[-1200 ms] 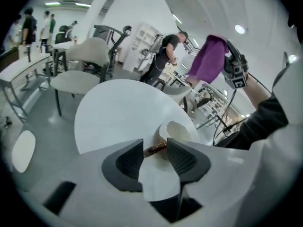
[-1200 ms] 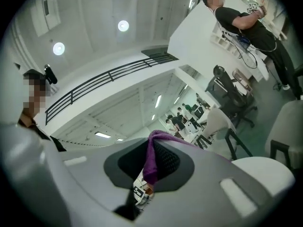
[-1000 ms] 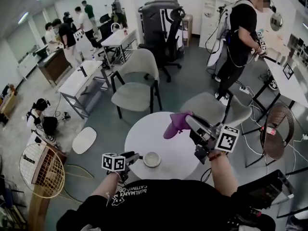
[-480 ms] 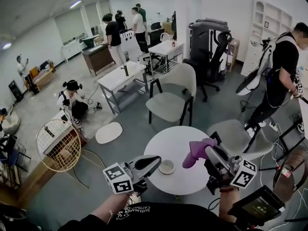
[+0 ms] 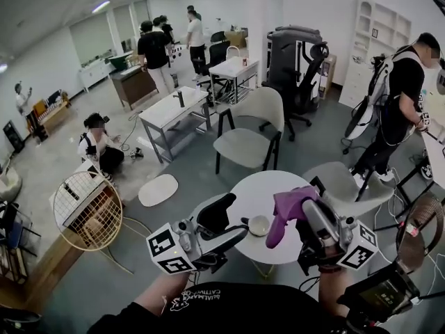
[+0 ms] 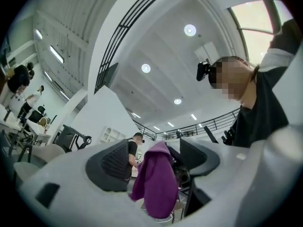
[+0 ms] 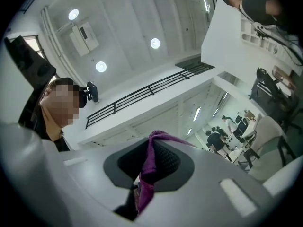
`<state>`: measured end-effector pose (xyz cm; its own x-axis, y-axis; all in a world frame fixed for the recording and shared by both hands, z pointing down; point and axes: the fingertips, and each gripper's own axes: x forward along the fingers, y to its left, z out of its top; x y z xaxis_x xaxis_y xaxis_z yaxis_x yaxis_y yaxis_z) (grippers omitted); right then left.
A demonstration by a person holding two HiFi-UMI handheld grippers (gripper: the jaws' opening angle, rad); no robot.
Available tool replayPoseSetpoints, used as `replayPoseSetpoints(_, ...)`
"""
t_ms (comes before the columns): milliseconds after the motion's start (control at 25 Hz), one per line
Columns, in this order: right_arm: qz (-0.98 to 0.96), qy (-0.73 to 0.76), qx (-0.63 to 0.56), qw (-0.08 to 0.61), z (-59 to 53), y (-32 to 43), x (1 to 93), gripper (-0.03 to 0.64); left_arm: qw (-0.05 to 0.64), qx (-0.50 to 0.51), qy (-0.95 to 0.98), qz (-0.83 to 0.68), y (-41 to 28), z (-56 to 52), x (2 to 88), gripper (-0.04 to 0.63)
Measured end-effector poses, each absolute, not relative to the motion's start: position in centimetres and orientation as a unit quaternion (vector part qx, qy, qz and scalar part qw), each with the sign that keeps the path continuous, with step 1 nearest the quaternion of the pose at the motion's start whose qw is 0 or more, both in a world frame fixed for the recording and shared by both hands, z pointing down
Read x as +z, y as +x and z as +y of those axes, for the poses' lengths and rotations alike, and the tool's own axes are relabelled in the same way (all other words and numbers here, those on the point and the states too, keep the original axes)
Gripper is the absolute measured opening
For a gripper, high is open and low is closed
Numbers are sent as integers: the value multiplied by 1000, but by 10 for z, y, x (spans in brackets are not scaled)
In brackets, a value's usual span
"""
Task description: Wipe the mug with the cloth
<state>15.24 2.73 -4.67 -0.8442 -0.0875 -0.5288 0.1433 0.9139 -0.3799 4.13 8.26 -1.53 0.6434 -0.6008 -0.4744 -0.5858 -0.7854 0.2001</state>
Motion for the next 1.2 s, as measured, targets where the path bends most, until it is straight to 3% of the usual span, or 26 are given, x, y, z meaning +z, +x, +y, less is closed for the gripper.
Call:
replayPoseSetpoints(80,940,-2,-208,269,47,131,-42,32,-5,-271,903,-333,16,107,-18,322)
replayPoseSetpoints(240,947,-41,-212,236,76,93,-36,32,-28,-211,885,-414,-38,126,-14,32)
replayPoseSetpoints(280,950,-56,-213,223,82,85,-33,32,-10,-192,878,-439,-51,126,-8,-3)
replayPoseSetpoints(600,919,-200,-317,121,109,47,73,32,138,-48,875,-462,-79,154,98,-3)
replayPoseSetpoints(760,914,-242,-315,82,115,47,97,32,194,-40,875,-441,-73,165,128,-3)
replayPoseSetpoints(1200,901,-301,-311,26,133,59,132,31,214,-24,894,-392,-49,174,153,-3)
